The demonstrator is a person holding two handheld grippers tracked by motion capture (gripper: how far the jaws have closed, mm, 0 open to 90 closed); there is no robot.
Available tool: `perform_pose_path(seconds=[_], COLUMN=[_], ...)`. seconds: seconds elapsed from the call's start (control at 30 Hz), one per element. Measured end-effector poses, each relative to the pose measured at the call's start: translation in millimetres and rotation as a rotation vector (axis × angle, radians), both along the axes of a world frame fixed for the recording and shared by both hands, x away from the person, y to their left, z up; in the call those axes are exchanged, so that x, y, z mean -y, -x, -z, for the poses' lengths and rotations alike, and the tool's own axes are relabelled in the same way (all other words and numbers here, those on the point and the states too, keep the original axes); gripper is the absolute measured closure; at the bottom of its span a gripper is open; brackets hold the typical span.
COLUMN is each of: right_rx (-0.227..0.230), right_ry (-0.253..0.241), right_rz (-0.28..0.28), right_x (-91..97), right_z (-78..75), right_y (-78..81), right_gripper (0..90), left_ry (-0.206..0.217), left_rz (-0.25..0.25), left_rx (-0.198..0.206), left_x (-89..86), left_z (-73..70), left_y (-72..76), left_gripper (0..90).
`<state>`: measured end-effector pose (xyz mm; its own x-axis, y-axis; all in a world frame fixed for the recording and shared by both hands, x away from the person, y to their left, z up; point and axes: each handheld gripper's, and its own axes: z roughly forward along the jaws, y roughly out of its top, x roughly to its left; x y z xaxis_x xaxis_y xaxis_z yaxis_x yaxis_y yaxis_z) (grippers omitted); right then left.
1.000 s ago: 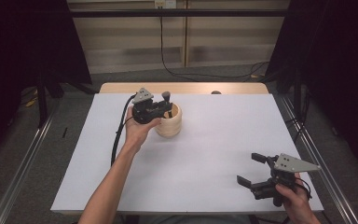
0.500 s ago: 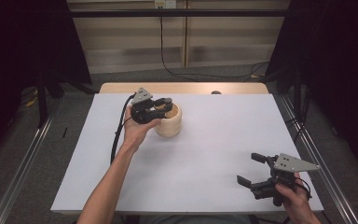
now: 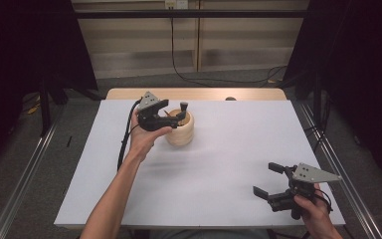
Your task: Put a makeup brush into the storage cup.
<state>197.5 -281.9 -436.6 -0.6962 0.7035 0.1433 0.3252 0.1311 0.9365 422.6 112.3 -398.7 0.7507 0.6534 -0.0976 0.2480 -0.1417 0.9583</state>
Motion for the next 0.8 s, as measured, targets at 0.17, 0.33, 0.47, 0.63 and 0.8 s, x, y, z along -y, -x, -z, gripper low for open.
perform_pose_path(seconds=[0.17,0.33,0.47,0.63,0.8], right_rx=[0.002,0.007,0.009,0.018,0.016], right_ry=[0.000,0.000,-0.003,-0.002,-0.006], right_rz=[0.006,0.009,0.023,0.047,0.054], right_x=[1.3,1.6,3.2,3.7,4.5], right_z=[-0.5,-1.0,-1.2,-1.9,-1.1], right_y=[1.2,2.5,3.7,3.3,2.5], right_gripper=[0.6,0.6,0.5,0.7,0.7], left_ry=[0.015,0.036,0.025,0.017,0.003], left_rz=[0.013,0.025,0.018,0.007,-0.010], left_rx=[-0.017,0.002,0.001,0.008,-0.003], left_x=[-2.6,-10.5,-16.6,-22.6,-28.5], left_z=[-2.9,-1.7,-3.3,-5.9,-3.5], left_y=[4.6,12.0,19.2,29.9,39.5], left_gripper=[6.3,2.0,1.7,1.6,1.7])
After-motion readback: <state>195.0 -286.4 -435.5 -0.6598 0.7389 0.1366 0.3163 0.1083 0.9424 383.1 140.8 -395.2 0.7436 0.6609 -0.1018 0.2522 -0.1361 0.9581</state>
